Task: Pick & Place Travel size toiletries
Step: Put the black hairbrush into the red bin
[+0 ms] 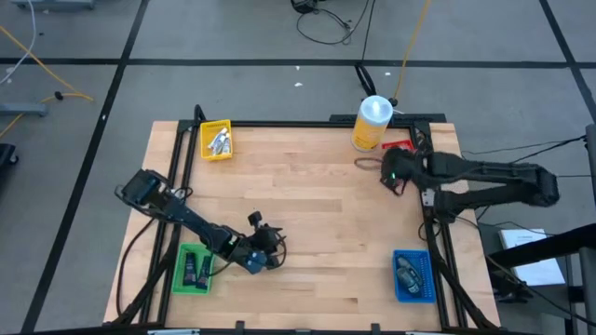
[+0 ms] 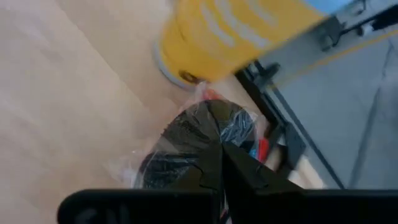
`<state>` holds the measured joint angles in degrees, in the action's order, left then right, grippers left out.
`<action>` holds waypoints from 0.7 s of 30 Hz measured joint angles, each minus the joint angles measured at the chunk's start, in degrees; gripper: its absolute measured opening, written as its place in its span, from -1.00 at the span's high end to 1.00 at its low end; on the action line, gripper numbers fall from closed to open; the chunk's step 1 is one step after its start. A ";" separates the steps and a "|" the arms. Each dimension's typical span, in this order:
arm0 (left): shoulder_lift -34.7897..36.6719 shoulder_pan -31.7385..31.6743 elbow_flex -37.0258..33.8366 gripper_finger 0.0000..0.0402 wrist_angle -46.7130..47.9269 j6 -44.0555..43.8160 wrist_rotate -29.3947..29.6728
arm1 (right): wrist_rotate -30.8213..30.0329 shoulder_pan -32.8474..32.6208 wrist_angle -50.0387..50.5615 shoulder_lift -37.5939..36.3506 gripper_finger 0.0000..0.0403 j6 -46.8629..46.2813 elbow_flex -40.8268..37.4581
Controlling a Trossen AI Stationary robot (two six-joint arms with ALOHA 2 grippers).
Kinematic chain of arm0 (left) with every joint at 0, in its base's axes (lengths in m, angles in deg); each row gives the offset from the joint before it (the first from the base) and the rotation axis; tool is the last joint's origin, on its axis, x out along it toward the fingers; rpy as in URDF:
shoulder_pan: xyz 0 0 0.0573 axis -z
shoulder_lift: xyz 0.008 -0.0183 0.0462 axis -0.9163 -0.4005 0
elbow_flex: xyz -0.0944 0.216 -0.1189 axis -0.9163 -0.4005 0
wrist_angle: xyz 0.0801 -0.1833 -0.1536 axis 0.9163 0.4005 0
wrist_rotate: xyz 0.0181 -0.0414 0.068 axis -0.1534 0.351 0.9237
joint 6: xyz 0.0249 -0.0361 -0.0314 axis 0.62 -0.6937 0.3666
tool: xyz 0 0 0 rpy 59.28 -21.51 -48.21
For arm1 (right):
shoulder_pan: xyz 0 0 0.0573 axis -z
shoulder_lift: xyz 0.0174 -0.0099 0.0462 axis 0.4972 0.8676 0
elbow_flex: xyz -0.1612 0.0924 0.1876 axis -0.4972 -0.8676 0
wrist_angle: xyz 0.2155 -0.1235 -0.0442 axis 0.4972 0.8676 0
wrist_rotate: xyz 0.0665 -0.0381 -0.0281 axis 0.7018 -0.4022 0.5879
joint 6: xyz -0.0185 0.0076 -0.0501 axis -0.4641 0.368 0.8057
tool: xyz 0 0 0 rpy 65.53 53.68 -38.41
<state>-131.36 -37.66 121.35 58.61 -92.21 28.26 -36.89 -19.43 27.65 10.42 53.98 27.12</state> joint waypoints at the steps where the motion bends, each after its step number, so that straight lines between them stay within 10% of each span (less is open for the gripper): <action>1: -0.56 0.00 0.00 0.41 -0.40 0.10 -0.06 | 1.16 2.98 -0.90 0.21 1.00 3.49 -0.35; 10: -1.21 -0.15 -0.02 0.41 -1.38 0.41 -0.63 | 13.52 20.34 -8.41 3.59 1.00 27.38 -2.19; 21: -1.20 -0.15 -0.02 0.41 -1.43 0.34 -1.80 | 12.00 27.37 -12.57 7.60 0.93 36.75 -8.85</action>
<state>-132.56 -37.82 121.33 57.18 -91.86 26.46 -24.89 7.94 15.08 18.01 90.73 18.27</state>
